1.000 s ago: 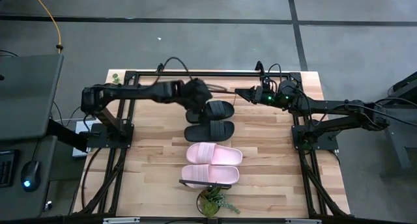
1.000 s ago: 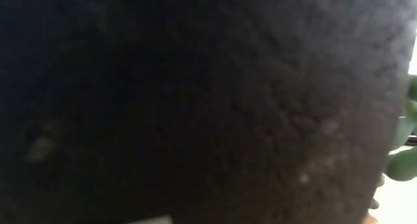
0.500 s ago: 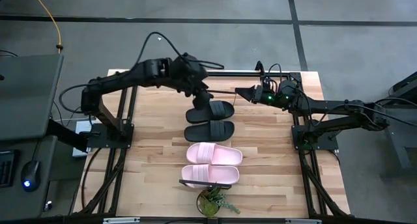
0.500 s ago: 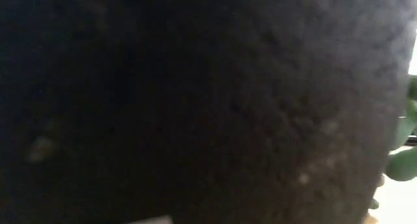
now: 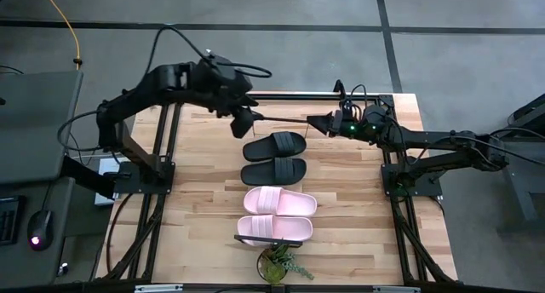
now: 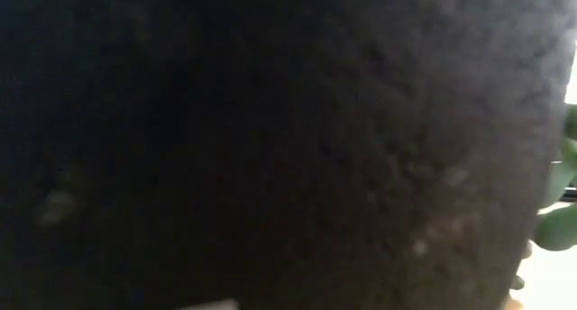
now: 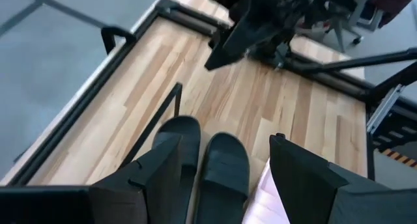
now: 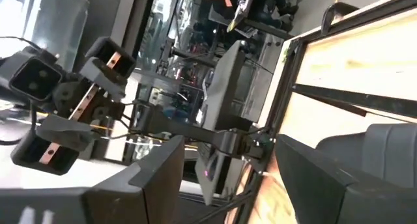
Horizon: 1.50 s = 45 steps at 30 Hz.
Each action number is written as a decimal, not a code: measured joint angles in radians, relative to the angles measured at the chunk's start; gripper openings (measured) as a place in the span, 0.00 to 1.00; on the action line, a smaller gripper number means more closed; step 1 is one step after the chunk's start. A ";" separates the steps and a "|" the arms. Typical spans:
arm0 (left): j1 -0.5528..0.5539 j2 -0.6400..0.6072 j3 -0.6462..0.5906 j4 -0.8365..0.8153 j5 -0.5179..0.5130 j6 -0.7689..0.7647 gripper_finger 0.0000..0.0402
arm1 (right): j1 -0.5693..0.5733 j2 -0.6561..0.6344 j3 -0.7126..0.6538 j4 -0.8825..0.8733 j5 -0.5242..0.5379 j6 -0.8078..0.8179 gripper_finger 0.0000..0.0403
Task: Pick and place slides into the shelf
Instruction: Return to Home Position
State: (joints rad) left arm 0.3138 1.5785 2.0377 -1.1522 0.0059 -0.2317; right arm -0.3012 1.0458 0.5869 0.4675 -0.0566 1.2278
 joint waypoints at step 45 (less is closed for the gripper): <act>-0.001 -0.329 -0.006 0.021 -0.101 -0.031 0.53 | 0.133 -0.259 0.600 -0.609 0.139 -0.585 0.57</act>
State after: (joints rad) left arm 0.3130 1.2491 2.0319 -1.1313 -0.0948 -0.2624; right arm -0.1682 0.7867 1.1870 -0.1411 0.0827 0.6425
